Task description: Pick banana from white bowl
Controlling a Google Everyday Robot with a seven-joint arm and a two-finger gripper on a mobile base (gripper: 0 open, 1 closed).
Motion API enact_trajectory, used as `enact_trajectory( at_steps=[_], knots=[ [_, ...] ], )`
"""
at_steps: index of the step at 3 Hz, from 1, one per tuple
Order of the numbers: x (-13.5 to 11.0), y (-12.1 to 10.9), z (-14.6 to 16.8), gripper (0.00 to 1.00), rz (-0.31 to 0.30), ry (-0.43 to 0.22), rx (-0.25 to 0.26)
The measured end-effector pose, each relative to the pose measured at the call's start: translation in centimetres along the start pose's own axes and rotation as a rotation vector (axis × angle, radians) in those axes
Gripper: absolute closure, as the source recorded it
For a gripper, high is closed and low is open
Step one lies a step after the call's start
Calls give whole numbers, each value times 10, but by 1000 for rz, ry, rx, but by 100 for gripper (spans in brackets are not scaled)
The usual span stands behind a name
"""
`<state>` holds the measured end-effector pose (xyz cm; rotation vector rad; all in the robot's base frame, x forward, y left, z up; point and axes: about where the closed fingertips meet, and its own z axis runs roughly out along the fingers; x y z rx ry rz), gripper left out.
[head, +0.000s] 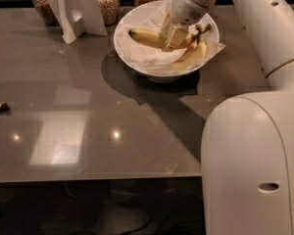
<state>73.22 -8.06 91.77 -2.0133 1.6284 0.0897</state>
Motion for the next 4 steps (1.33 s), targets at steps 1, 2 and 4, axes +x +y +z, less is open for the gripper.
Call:
enact_trajectory(
  at_steps=[1, 2, 4],
  knots=[
    [-6, -2, -21, 100, -37, 37, 14],
    [-12, -1, -39, 100, -76, 79, 19],
    [-25, 0, -70, 100, -162, 151, 26]
  ],
)
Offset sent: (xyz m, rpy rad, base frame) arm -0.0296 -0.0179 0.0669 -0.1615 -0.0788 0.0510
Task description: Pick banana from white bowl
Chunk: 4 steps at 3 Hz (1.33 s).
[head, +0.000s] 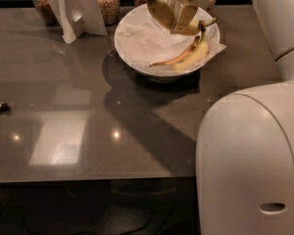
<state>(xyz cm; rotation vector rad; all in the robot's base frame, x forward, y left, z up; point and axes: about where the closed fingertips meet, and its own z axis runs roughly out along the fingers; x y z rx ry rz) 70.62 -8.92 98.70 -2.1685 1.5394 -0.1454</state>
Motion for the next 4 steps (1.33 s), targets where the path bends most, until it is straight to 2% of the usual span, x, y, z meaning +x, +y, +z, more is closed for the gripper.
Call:
enact_trajectory(
  at_steps=[2, 3, 4],
  knots=[
    [-11, -1, -43, 100, -24, -5, 42],
    [-23, 1, -64, 100, -32, -50, 68],
    [-32, 12, -82, 100, -13, -142, 93]
  ],
)
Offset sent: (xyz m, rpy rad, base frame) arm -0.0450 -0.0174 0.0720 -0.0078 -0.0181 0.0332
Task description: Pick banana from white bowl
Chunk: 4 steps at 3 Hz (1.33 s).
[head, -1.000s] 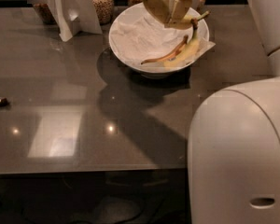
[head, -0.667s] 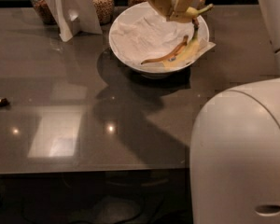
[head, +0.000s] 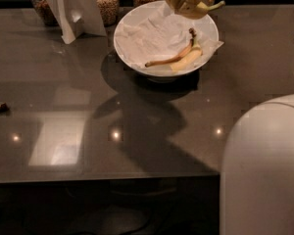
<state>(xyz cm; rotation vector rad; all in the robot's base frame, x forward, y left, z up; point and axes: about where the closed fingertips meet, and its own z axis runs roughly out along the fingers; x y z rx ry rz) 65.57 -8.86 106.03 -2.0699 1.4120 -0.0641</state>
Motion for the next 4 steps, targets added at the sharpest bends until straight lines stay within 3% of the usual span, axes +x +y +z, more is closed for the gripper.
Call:
enact_trajectory(
  at_steps=[1, 2, 3, 4],
  knots=[
    [-1, 18, -14, 100, 54, -98, 40],
    [0, 49, -17, 100, 99, -151, 56],
    [-4, 87, -14, 100, 127, -173, 27],
    [-10, 106, -7, 100, 131, -244, 1]
  ],
)
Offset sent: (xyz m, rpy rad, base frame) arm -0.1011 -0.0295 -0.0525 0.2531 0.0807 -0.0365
